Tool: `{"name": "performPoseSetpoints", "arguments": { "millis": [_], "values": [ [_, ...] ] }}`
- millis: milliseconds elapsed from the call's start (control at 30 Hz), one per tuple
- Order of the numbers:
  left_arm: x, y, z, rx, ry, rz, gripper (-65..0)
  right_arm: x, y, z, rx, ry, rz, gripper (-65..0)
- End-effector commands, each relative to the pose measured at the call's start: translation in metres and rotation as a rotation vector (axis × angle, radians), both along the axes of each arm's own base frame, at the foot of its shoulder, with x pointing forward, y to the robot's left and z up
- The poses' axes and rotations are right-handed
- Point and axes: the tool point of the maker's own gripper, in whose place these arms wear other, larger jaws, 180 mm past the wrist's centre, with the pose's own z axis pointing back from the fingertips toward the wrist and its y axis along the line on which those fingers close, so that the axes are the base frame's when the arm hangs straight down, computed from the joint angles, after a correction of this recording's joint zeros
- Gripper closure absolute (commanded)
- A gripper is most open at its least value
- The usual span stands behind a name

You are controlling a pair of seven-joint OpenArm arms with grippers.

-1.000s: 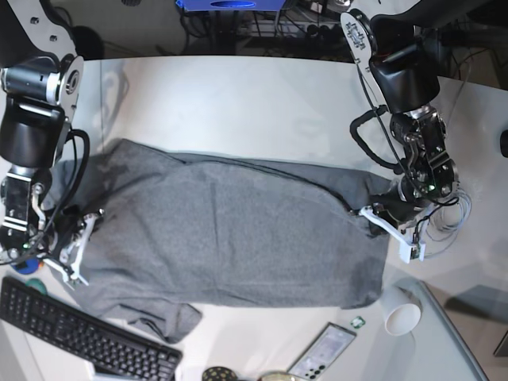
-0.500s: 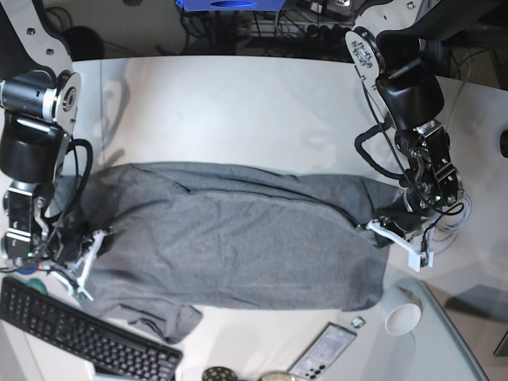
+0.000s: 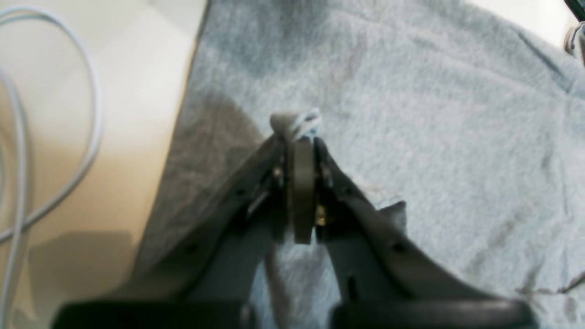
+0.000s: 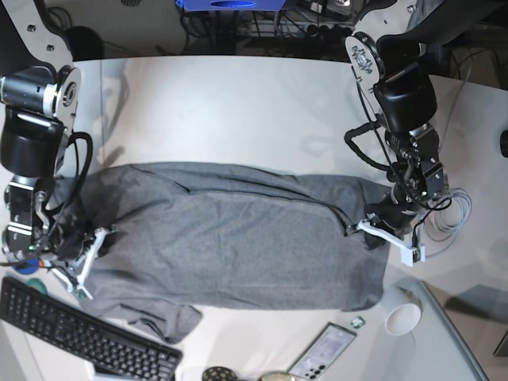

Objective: Layout the t-shirt on the table in an organized manner, then fold the t-shirt properly
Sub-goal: 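Pull the shirt edge apart with both grippers to stretch it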

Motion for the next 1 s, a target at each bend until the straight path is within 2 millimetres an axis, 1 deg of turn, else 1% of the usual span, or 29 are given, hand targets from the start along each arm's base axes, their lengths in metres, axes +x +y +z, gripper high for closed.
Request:
{"name": "performPoseSetpoints", "arguments": {
  "millis": [0, 33, 100, 200, 233, 267, 333, 367, 400, 433, 467, 500, 533, 567, 633, 733, 767, 800, 833, 900, 933, 967],
  "values": [
    [0.016, 0.006, 0.021, 0.003, -0.078, 0.012, 0.0, 0.022, -0.005, 0.024, 0.007, -0.081, -0.01, -4.7],
    [0.019, 0.006, 0.024, 0.002, -0.093, 0.015, 0.0, 0.021, -0.005, 0.024, 0.007, -0.081, -0.012, -7.7],
    [0.021, 0.008, 0.027, 0.002, -0.108, 0.023, 0.0, 0.022, -0.006, 0.025, 0.005, -0.084, -0.012, -16.7],
    [0.023, 0.011, 0.032, 0.009, -0.124, 0.029, 0.0, 0.021, -0.022, 0.028, -0.003, -0.09, -0.041, -30.9],
    [0.024, 0.013, 0.035, 0.013, -0.13, 0.03, -6.6, 0.021, -0.03, 0.03, 0.008, -0.098, -0.071, -34.5],
    [0.024, 0.015, 0.038, 0.021, -0.14, 0.032, -14.6, 0.023, -0.038, 0.035, 0.019, -0.116, -0.104, -37.1],
    [0.025, 0.025, 0.051, 0.052, -0.169, 0.039, -32.3, 0.023, -0.057, 0.049, 0.026, -0.163, -0.17, -39.6],
    [0.024, 0.029, 0.056, 0.065, -0.183, 0.043, -39.0, 0.021, -0.067, 0.055, 0.016, -0.187, -0.194, -40.4],
    [0.02, 0.032, 0.059, 0.078, -0.19, 0.046, -44.8, 0.018, -0.074, 0.062, -0.003, -0.214, -0.207, -40.4],
    [0.019, 0.035, 0.065, 0.091, -0.205, 0.048, -48.5, 0.015, -0.079, 0.068, -0.025, -0.236, -0.209, -40.4],
    [0.018, 0.038, 0.073, 0.112, -0.225, 0.049, -51.8, 0.007, -0.083, 0.069, -0.054, -0.247, -0.206, -40.4],
    [0.016, 0.04, 0.08, 0.127, -0.242, 0.053, -53.2, -0.001, -0.086, 0.072, -0.082, -0.26, -0.2, -40.4],
    [0.009, 0.045, 0.085, 0.147, -0.253, 0.063, -53.3, -0.009, -0.084, 0.074, -0.102, -0.276, -0.195, -40.4],
    [0.003, 0.045, 0.09, 0.165, -0.263, 0.061, -53.3, -0.016, -0.084, 0.076, -0.121, -0.289, -0.189, -40.4],
    [-0.01, 0.038, 0.088, 0.186, -0.261, 0.048, -53.3, -0.032, -0.077, 0.075, -0.141, -0.3, -0.177, -40.4],
    [-0.034, 0.025, 0.062, 0.193, -0.199, 0.003, -53.0, -0.053, -0.068, 0.07, -0.148, -0.303, -0.175, -39.8],
    [-0.04, 0.022, 0.052, 0.186, -0.174, -0.004, -52.7, -0.06, -0.064, 0.066, -0.145, -0.295, -0.174, -39.8],
    [-0.047, 0.02, 0.04, 0.174, -0.148, -0.007, -50.0, -0.068, -0.063, 0.062, -0.141, -0.285, -0.184, -39.8],
    [-0.052, 0.019, 0.032, 0.166, -0.126, -0.01, -44.9, -0.072, -0.06, 0.061, -0.131, -0.286, -0.195, -39.8],
    [-0.058, 0.018, 0.021, 0.161, -0.094, -0.013, -30.4, -0.077, -0.055, 0.057, -0.102, -0.285, -0.227, -39.8],
    [-0.061, 0.018, 0.017, 0.159, -0.083, -0.014, -20.1, -0.083, -0.06, 0.054, -0.095, -0.279, -0.258, -39.8],
    [-0.066, 0.024, 0.014, 0.169, -0.07, -0.013, -9.5, -0.088, -0.065, 0.053, -0.087, -0.276, -0.293, -39.8]
  ]
}}
